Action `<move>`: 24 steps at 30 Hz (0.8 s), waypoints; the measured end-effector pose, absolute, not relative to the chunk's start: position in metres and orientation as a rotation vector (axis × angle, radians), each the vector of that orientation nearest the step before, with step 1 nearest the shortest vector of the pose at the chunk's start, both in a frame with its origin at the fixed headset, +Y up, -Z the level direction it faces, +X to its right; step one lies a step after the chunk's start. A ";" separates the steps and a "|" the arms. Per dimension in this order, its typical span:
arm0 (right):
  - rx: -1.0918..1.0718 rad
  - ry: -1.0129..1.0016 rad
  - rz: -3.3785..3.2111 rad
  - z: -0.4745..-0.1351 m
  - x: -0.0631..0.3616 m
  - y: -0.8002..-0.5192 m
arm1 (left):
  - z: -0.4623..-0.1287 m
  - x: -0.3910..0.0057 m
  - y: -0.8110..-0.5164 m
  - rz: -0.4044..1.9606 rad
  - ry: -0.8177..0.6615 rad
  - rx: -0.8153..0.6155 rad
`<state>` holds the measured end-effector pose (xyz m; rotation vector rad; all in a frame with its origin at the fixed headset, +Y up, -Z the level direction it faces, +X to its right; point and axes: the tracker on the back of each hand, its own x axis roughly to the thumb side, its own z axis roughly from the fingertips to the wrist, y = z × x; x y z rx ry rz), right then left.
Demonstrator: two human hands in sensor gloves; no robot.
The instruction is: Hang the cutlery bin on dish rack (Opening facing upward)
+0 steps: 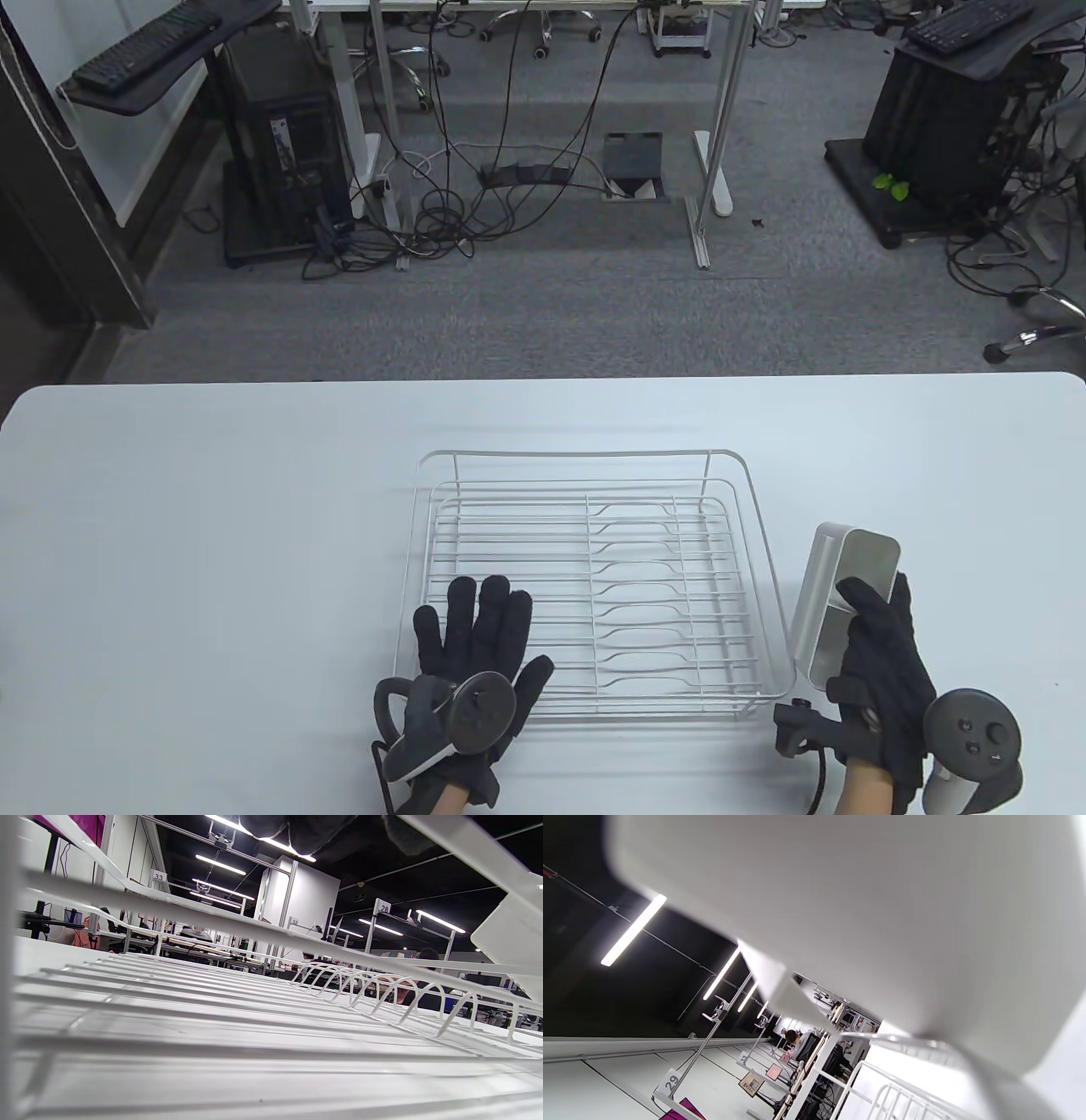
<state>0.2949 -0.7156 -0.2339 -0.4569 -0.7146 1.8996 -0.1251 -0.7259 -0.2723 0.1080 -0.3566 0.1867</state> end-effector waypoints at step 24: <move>-0.447 -0.548 1.932 -0.246 0.300 -0.734 | -0.272 -0.125 -0.726 0.189 -0.357 0.107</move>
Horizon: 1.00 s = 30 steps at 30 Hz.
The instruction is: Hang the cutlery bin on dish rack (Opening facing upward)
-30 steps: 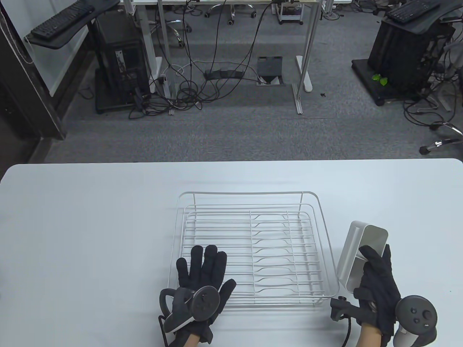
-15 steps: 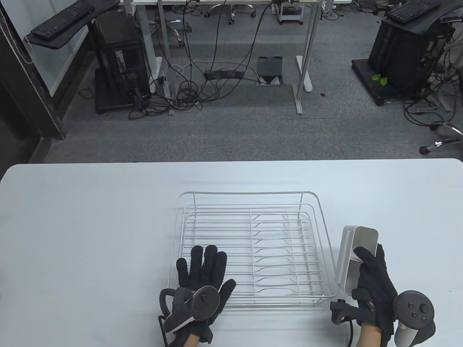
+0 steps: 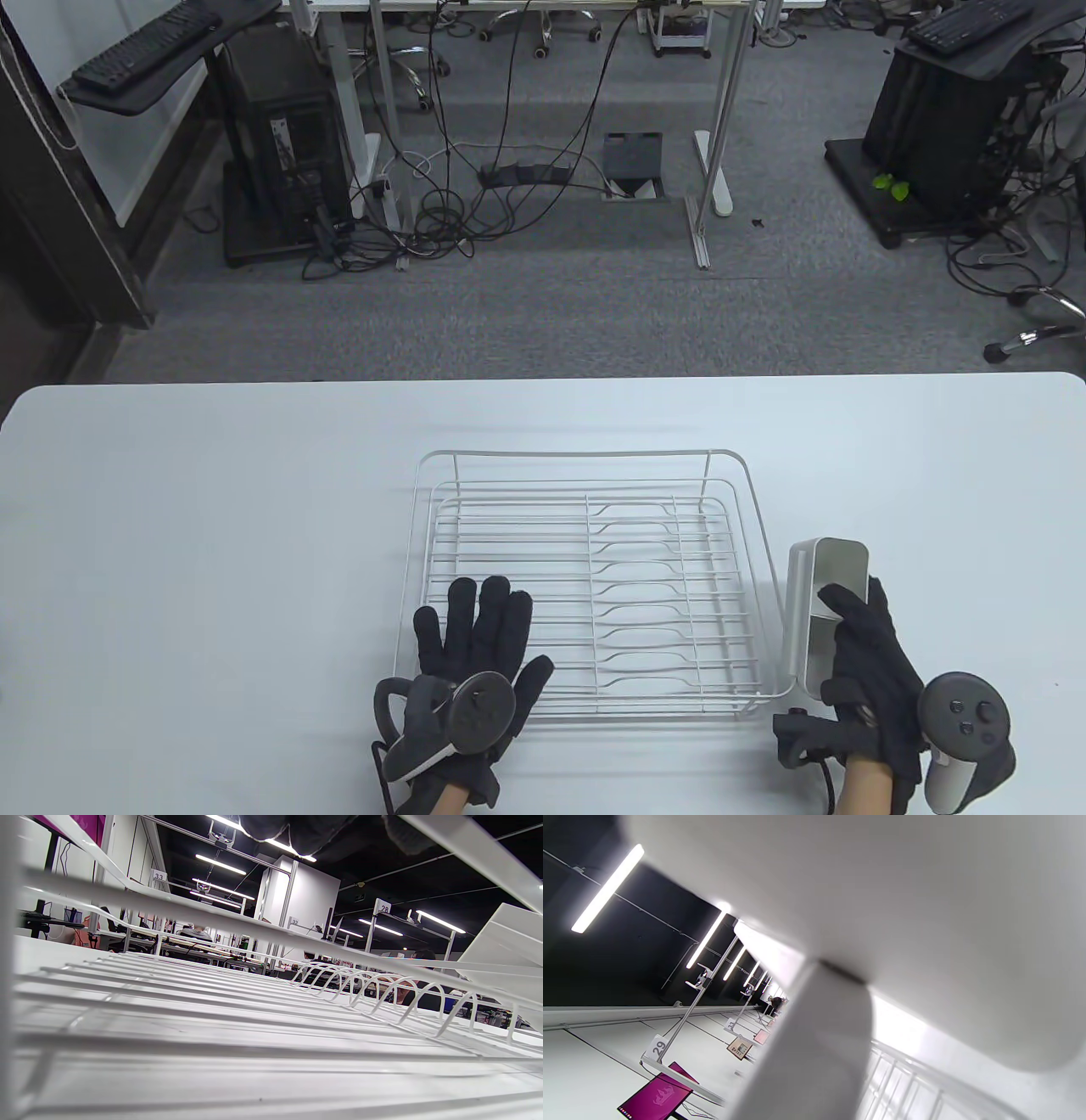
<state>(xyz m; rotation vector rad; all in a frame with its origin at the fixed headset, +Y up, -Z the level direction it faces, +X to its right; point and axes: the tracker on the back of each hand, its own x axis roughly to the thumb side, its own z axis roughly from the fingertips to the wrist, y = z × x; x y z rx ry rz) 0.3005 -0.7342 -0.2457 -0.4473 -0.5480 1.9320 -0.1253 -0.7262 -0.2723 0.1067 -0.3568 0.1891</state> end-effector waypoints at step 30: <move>-0.463 -0.468 1.868 -0.251 0.304 -0.747 | -0.272 -0.125 -0.726 0.189 -0.355 0.109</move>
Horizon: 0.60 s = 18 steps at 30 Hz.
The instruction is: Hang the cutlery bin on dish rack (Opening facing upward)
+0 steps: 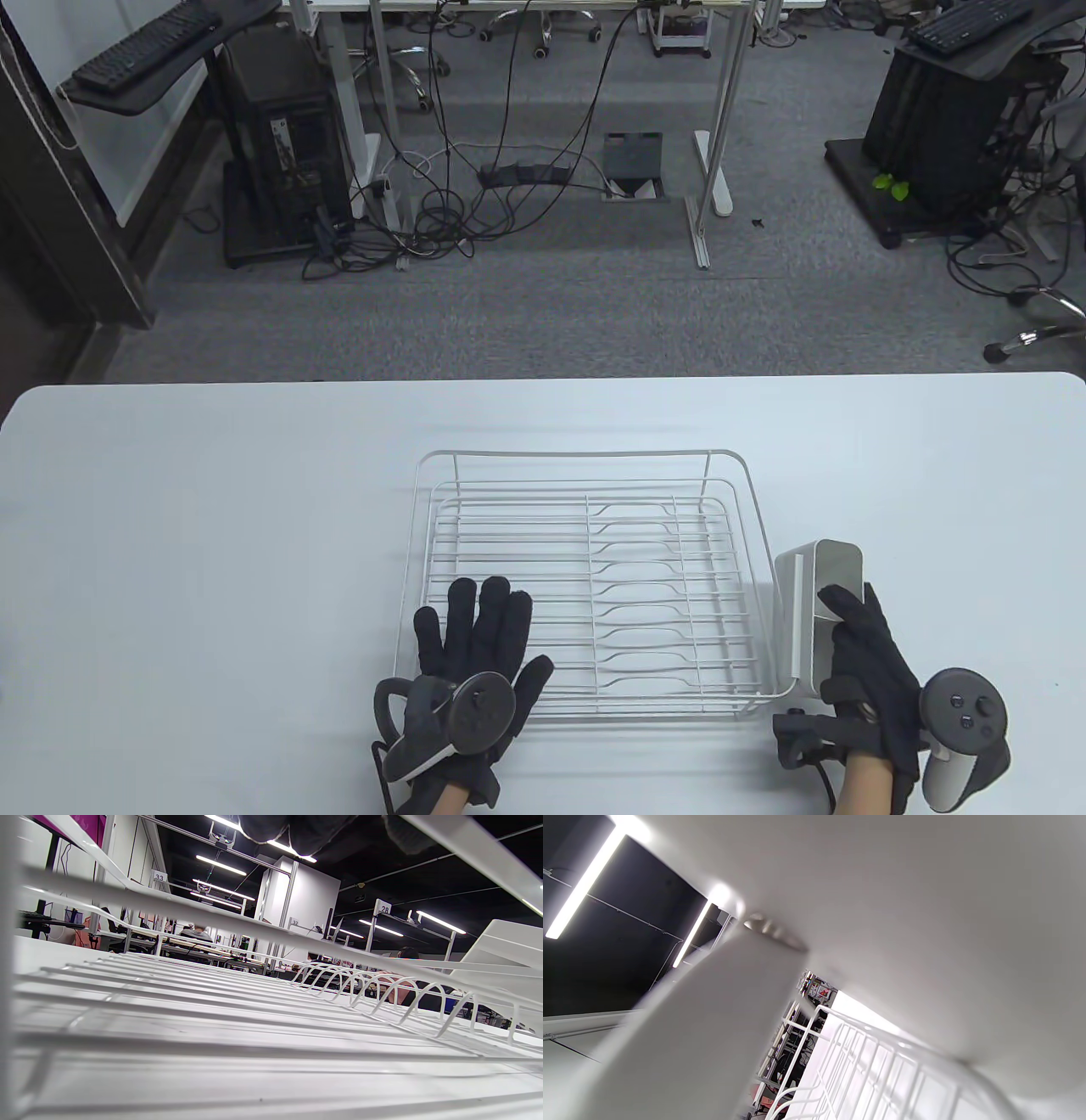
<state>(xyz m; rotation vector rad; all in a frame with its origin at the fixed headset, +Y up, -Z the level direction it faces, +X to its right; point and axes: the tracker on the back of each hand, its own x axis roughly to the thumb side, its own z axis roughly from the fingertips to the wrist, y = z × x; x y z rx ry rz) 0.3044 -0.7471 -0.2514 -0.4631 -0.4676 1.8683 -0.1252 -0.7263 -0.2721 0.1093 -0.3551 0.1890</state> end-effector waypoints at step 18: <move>-0.450 -0.474 1.874 -0.253 0.303 -0.748 | -0.272 -0.125 -0.726 0.189 -0.355 0.109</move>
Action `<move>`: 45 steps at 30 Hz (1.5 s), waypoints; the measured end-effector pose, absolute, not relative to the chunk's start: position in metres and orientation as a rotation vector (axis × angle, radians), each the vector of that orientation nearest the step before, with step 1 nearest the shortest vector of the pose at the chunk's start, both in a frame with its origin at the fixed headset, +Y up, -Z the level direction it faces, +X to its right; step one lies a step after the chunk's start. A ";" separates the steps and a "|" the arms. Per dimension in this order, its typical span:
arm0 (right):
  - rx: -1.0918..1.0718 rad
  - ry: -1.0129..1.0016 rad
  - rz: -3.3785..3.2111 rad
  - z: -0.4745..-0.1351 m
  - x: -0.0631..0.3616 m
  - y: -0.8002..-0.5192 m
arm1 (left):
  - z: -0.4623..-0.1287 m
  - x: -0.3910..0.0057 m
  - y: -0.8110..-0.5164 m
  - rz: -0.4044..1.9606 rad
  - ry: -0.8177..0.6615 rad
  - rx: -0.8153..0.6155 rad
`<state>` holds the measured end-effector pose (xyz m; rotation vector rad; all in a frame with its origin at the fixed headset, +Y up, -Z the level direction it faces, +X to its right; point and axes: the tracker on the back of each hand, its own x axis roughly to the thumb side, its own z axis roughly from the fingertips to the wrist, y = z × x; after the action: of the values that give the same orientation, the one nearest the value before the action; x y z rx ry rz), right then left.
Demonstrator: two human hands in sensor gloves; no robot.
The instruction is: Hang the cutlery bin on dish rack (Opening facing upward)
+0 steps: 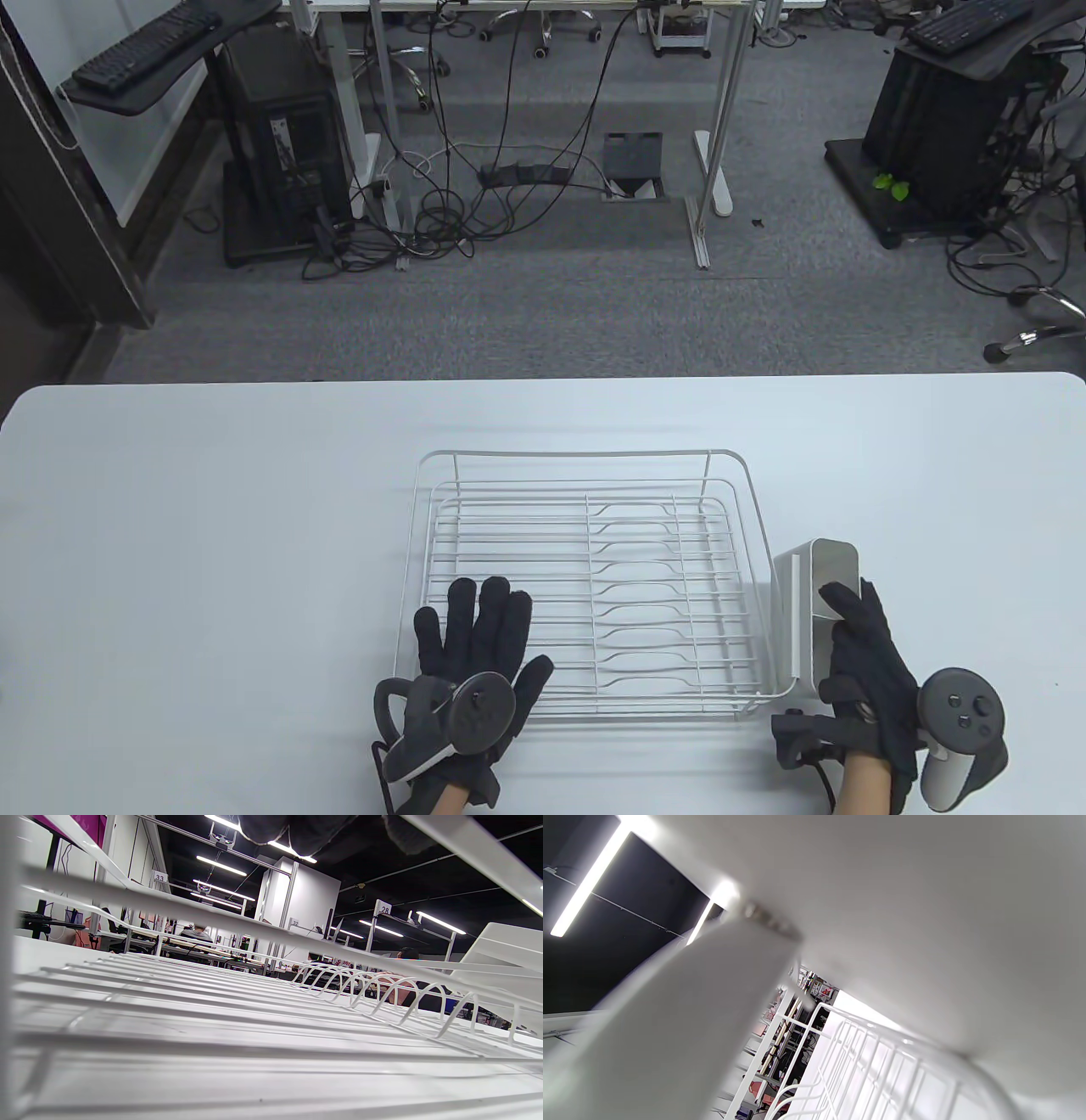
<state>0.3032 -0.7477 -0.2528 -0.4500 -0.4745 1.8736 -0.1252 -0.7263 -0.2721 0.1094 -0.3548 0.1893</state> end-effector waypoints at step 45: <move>-0.409 -0.451 1.696 -0.251 0.315 -0.755 | -0.272 -0.125 -0.727 0.190 -0.353 0.109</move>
<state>0.3153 -0.7552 -0.2513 -0.4093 -0.4515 1.6956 -0.1253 -0.7265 -0.2722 0.1087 -0.3527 0.1900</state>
